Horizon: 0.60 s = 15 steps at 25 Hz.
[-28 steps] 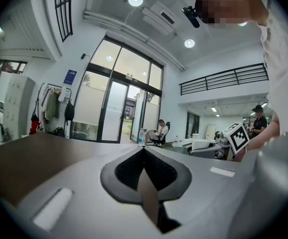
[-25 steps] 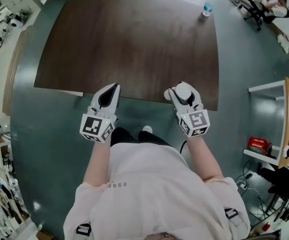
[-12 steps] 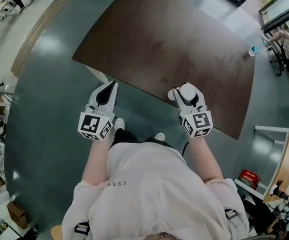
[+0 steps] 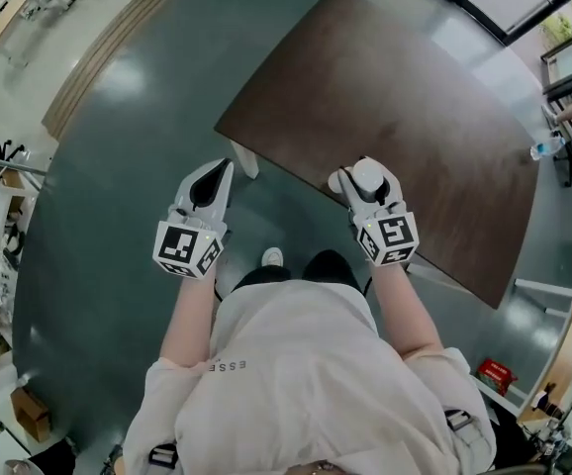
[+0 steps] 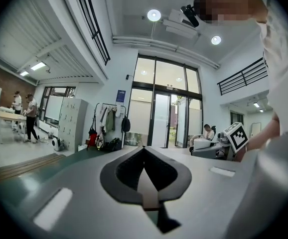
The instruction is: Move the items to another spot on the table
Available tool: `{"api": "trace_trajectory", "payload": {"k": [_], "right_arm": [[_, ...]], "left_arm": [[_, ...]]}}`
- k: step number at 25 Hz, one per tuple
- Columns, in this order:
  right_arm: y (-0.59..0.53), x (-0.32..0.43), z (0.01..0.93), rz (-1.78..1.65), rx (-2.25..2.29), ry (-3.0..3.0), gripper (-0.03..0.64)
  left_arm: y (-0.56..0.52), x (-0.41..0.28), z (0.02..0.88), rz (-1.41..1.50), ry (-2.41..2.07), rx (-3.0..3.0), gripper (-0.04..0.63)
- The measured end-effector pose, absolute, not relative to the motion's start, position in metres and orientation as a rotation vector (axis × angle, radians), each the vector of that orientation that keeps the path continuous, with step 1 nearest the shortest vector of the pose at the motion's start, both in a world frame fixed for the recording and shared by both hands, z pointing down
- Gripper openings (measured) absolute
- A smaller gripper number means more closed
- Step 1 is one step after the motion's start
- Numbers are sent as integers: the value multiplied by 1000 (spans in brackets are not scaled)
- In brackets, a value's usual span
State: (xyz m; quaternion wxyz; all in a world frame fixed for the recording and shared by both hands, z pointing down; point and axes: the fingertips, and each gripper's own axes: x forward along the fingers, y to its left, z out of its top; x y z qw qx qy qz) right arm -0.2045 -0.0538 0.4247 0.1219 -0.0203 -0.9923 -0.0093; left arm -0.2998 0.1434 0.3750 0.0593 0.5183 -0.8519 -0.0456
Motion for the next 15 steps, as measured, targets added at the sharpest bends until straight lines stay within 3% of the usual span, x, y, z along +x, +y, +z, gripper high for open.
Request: {"api": "trace_trajectory", "payload": {"k": [15], "right_arm": [[-1, -387, 440, -68, -339, -2850, 178]], "left_arm": [[201, -412, 410, -197, -2638, 1319, 14]]}}
